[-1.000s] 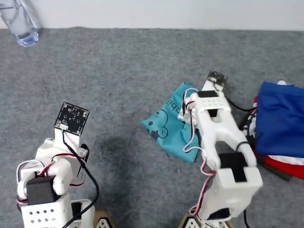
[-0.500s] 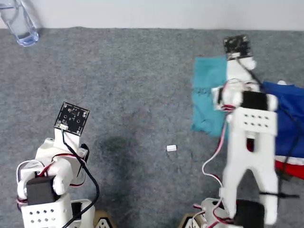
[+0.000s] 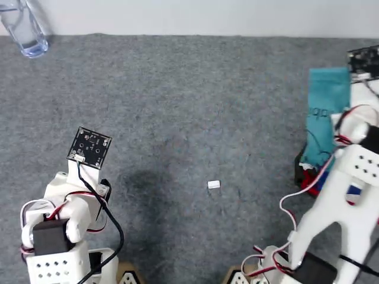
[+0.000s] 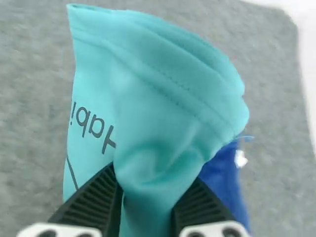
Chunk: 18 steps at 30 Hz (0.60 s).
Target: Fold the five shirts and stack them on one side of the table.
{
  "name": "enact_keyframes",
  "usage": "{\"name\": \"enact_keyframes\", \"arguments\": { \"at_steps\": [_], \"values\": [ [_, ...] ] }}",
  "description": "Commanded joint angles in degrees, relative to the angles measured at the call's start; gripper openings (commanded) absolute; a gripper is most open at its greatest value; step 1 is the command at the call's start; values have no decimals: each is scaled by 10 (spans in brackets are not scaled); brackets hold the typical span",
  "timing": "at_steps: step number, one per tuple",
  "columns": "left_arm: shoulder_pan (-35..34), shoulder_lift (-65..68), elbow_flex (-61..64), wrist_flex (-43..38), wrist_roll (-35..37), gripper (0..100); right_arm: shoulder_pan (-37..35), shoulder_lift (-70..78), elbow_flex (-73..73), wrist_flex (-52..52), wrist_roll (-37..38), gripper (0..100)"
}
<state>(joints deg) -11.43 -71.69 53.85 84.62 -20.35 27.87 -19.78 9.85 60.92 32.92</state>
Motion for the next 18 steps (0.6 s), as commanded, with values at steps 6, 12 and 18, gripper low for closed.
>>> {"name": "enact_keyframes", "arguments": {
  "at_steps": [6,12,18],
  "values": [
    [-2,-3,-2,4,2,137,57,102,20,-148,61,8],
    [1,-3,-1,4,2,137,89,153,-15,-167,89,12],
    [-2,-3,-1,4,2,137,111,188,-34,-167,134,13]
  ]
}}
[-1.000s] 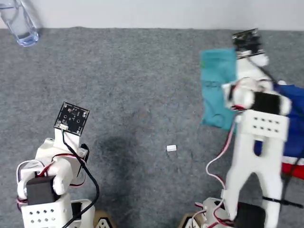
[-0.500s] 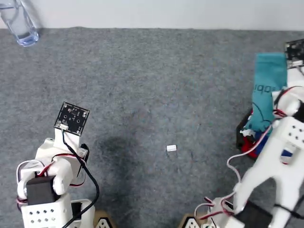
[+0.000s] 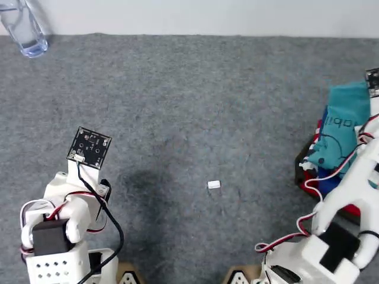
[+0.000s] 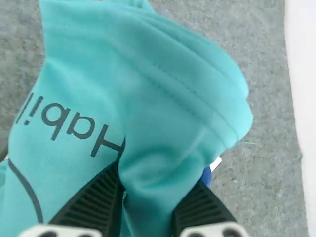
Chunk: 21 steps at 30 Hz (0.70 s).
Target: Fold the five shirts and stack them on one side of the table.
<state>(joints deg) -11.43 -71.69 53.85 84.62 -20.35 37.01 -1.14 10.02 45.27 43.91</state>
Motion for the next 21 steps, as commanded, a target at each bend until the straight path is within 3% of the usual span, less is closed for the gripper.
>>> {"name": "enact_keyframes", "arguments": {
  "at_steps": [1,5,8,11,13,17,21],
  "values": [
    [-2,-3,-1,4,2,137,25,2,-36,-11,32,13],
    [1,-3,-1,4,2,137,34,8,-45,-11,42,66],
    [1,-3,-1,4,2,137,39,3,-45,-11,40,214],
    [1,-3,-1,4,2,137,43,-20,-59,-5,-16,361],
    [1,-2,-1,4,2,137,39,-54,-69,32,-58,406],
    [2,-1,-1,4,2,137,-4,-138,-75,145,-118,389],
    [-1,-2,0,4,2,137,-57,-193,-55,253,-153,285]
  ]
}}
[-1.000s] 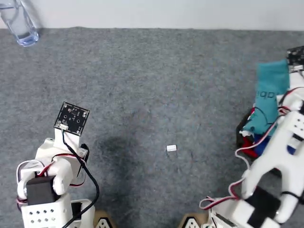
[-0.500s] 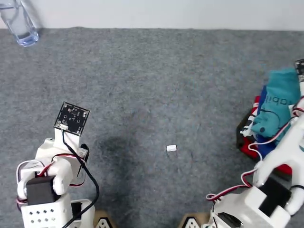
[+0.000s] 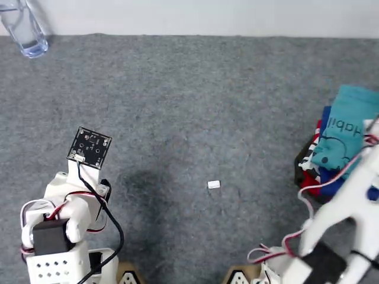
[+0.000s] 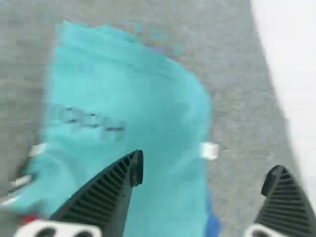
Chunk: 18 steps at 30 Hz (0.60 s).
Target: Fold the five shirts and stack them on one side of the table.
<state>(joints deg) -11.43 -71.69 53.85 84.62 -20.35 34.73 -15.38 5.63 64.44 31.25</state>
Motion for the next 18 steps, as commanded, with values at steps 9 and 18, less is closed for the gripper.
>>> {"name": "enact_keyframes", "arguments": {
  "at_steps": [9,18],
  "values": [
    [-2,-4,7,0,2,137,-95,-85,164,-17,-61,42],
    [-2,-4,7,1,2,137,-81,-65,354,-275,-56,8]
  ]
}}
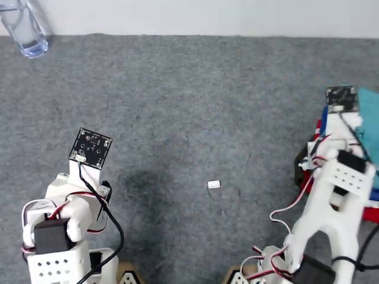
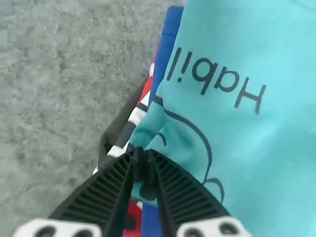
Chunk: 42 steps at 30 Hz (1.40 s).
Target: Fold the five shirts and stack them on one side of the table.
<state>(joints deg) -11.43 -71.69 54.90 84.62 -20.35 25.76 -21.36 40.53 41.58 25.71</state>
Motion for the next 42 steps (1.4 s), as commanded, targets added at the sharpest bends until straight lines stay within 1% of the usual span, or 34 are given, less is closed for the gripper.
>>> {"name": "enact_keyframes", "arguments": {
  "at_steps": [1,8,11,13,15,22,26,28,31,35,38,42],
  "values": [
    [-2,-4,-3,1,2,137,14,-10,4,-46,-1,8],
    [-1,-4,-3,1,2,137,36,-128,-2,-45,-1,8],
    [-2,-4,-3,2,2,137,72,-148,-2,-48,-1,8],
    [-2,-4,-3,3,2,137,81,-130,3,-50,8,8],
    [-1,-4,-3,2,2,137,76,-89,15,-51,23,8],
    [-2,-4,-3,3,2,137,22,48,42,-44,33,8],
    [-2,-4,-3,3,2,137,26,19,35,0,33,8],
    [0,-4,-3,3,2,137,44,-29,33,20,43,8],
    [1,-4,-3,3,2,137,80,-107,29,20,69,8],
    [1,-4,-3,3,2,137,137,-159,23,-22,105,8],
    [0,-4,-3,3,2,137,172,-135,24,-75,131,8],
    [1,-4,-3,1,2,137,190,-21,17,-143,152,8]
  ]
}}
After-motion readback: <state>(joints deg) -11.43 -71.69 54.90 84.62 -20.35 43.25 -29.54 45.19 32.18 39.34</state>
